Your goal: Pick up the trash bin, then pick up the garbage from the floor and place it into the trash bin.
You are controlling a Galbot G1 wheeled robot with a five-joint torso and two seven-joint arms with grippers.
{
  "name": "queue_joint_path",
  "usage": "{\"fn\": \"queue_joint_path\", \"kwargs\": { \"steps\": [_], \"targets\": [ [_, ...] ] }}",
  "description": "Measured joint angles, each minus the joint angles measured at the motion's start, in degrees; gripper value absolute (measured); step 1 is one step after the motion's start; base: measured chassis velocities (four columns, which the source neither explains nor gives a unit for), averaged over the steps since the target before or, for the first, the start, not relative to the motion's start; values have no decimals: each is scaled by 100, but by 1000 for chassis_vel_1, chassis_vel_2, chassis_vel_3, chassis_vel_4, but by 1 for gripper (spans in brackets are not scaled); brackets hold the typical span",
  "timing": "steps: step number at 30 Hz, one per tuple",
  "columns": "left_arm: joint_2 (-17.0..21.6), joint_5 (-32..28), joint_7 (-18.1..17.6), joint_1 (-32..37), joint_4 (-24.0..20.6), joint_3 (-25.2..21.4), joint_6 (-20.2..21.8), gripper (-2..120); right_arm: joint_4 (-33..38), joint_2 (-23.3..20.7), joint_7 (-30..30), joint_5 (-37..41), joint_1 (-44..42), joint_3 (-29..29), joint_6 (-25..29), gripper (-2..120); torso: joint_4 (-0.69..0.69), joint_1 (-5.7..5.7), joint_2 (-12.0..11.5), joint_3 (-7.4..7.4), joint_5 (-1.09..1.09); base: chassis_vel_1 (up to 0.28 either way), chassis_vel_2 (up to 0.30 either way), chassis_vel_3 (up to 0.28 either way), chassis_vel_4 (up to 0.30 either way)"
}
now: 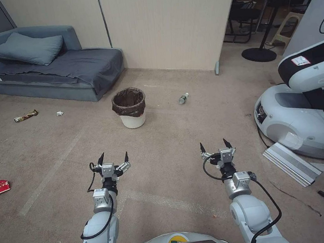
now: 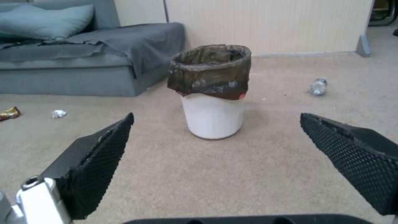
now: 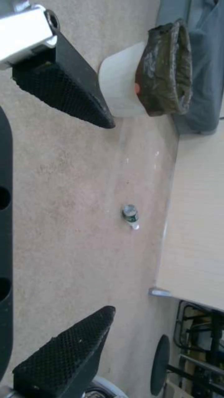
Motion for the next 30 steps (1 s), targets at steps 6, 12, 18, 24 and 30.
{"fn": "queue_joint_path", "kwargs": {
  "steps": [6, 12, 18, 24, 30],
  "targets": [
    [0, 0, 0, 0, 0, 0, 0, 100, 0, 0, 0, 0, 0, 0, 0, 100, 0, 0, 0, 0, 0, 0, 0, 0, 0],
    [0, 0, 0, 0, 0, 0, 0, 100, 0, 0, 0, 0, 0, 0, 0, 100, 0, 0, 0, 0, 0, 0, 0, 0, 0],
    [0, 0, 0, 0, 0, 0, 0, 100, 0, 0, 0, 0, 0, 0, 0, 100, 0, 0, 0, 0, 0, 0, 0, 0, 0],
    [0, 0, 0, 0, 0, 0, 0, 100, 0, 0, 0, 0, 0, 0, 0, 100, 0, 0, 0, 0, 0, 0, 0, 0, 0],
    [0, 0, 0, 0, 0, 0, 0, 100, 0, 0, 0, 0, 0, 0, 0, 100, 0, 0, 0, 0, 0, 0, 0, 0, 0]
  ]
}}
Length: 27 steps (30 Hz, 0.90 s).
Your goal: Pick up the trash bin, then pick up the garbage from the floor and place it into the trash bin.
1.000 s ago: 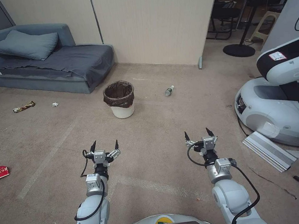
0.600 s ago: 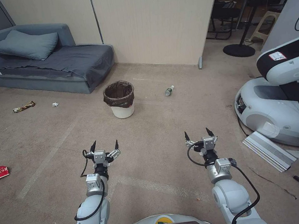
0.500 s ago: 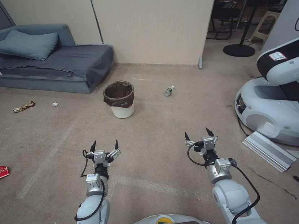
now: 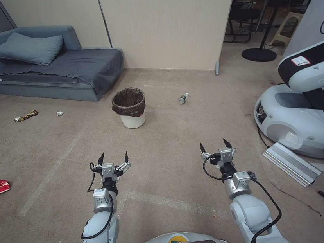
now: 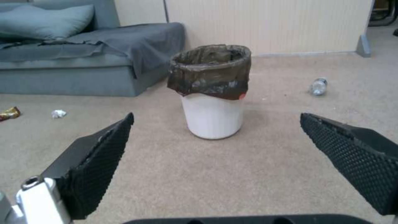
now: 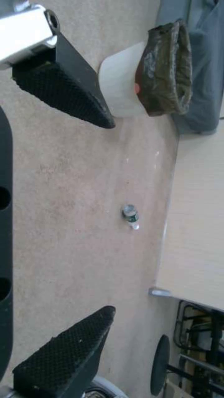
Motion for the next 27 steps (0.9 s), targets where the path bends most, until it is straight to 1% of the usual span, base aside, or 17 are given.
{"fn": "queue_joint_path", "kwargs": {
  "steps": [5, 6, 8, 9, 10, 11, 12, 13, 14, 15, 21, 27],
  "targets": [
    [0, 0, 0, 0, 0, 0, 0, 100, 0, 0, 0, 0, 0, 0, 0, 100, 0, 0, 0, 0, 0, 0, 0, 0, 0],
    [1, 0, 0, 20, -1, -12, -7, 100, 0, 1, 0, 0, 0, 0, 0, 100, -2, 0, 0, 0, 0, 0, 0, 0, 0],
    [5, 0, -2, 50, -8, -31, -14, 100, 6, 6, 1, -1, -11, 10, 6, 100, 0, 0, 0, 0, 0, 0, 0, 0, 0],
    [30, 9, -31, 270, -127, -164, -120, 100, 138, 88, 21, -67, -120, 104, 105, 100, -2, 0, 0, 0, -1, 0, 0, 0, 0],
    [30, 9, -31, 270, -127, -164, -120, 100, 138, 88, 21, -67, -120, 104, 105, 100, -2, 0, 0, 0, -1, 0, 0, 0, 0],
    [105, 42, -132, 807, -385, -493, -359, 100, 503, 312, 105, -285, -435, 372, 395, 100, 1, 0, 0, 0, -1, 0, 0, 0, 0],
    [146, 64, -185, 1088, -527, -663, -492, 100, 711, 438, 150, -409, -606, 521, 561, 100, 1, 0, 0, -1, 0, 0, 0, 0, 0],
    [146, 64, -185, 1088, -527, -663, -492, 100, 711, 438, 150, -409, -606, 521, 561, 100, 1, 0, 0, -1, 0, 0, 0, 0, 0],
    [181, 69, -213, 1325, -648, -815, -560, 100, 925, 569, 201, -531, -790, 677, 729, 100, 0, 0, 0, -1, 0, 0, 0, 0, 0],
    [206, 57, -207, 1468, -732, -872, -561, 100, 1001, 618, 218, -580, -854, 730, 792, 100, -1, 0, 0, -1, -3, 0, 0, 0, 0],
    [275, 53, -185, 1570, -753, -1050, -558, 100, 1031, 637, 227, -604, -878, 755, 818, 100, 0, 0, 0, -1, 0, 0, 0, 0, 0],
    [296, 38, -189, 1587, -739, -1056, -555, 100, 1045, 633, 226, -636, -937, 783, 832, 100, 0, 0, 0, 0, 0, 0, 0, 0, 0]
  ]
}}
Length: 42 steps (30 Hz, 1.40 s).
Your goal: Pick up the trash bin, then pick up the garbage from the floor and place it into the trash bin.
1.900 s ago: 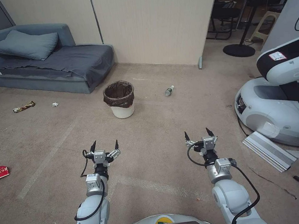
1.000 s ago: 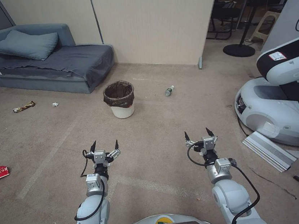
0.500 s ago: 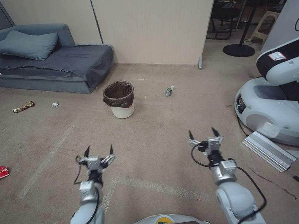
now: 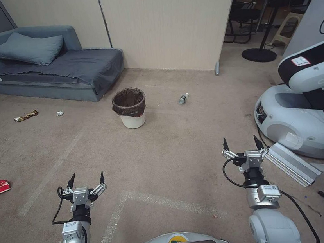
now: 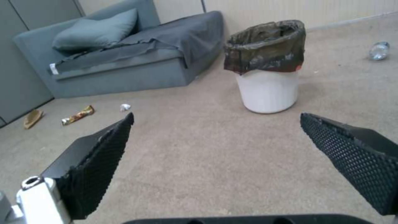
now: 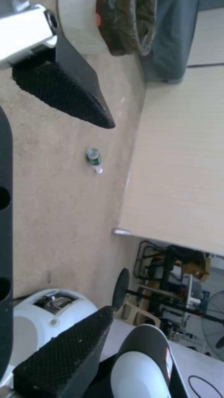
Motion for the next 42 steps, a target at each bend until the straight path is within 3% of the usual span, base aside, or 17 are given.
{"fn": "queue_joint_path", "kwargs": {
  "steps": [23, 42],
  "targets": [
    [53, -169, -66, 63, -210, 44, 27, 100, 41, -11, -154, -99, -122, 18, -40, 100, 0, 0, 0, 0, 0, -2, 1, 1, -2],
    [46, -84, -55, 140, -319, 49, 6, 100, 12, -13, -189, -40, -162, 0, 25, 100, 0, 0, 0, 1, 0, -83, 86, 84, -79]
  ]
}}
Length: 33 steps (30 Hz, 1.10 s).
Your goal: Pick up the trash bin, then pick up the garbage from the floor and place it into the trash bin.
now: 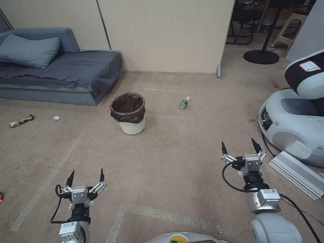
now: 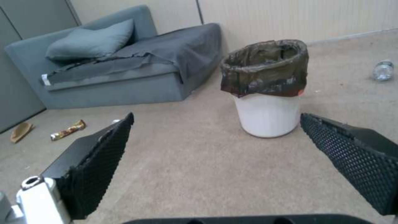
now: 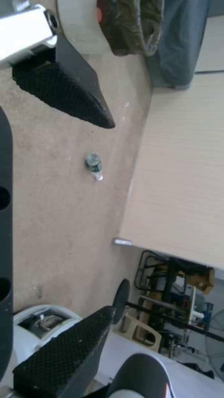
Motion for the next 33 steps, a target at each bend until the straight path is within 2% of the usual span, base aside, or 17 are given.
{"fn": "queue_joint_path", "kwargs": {
  "steps": [33],
  "targets": [
    [-45, -21, 33, -43, 57, -71, -9, 100, -92, -1, -63, 12, 60, -14, 11, 100, 0, 0, 0, 0, 0, -151, 141, 148, -142]
  ]
}}
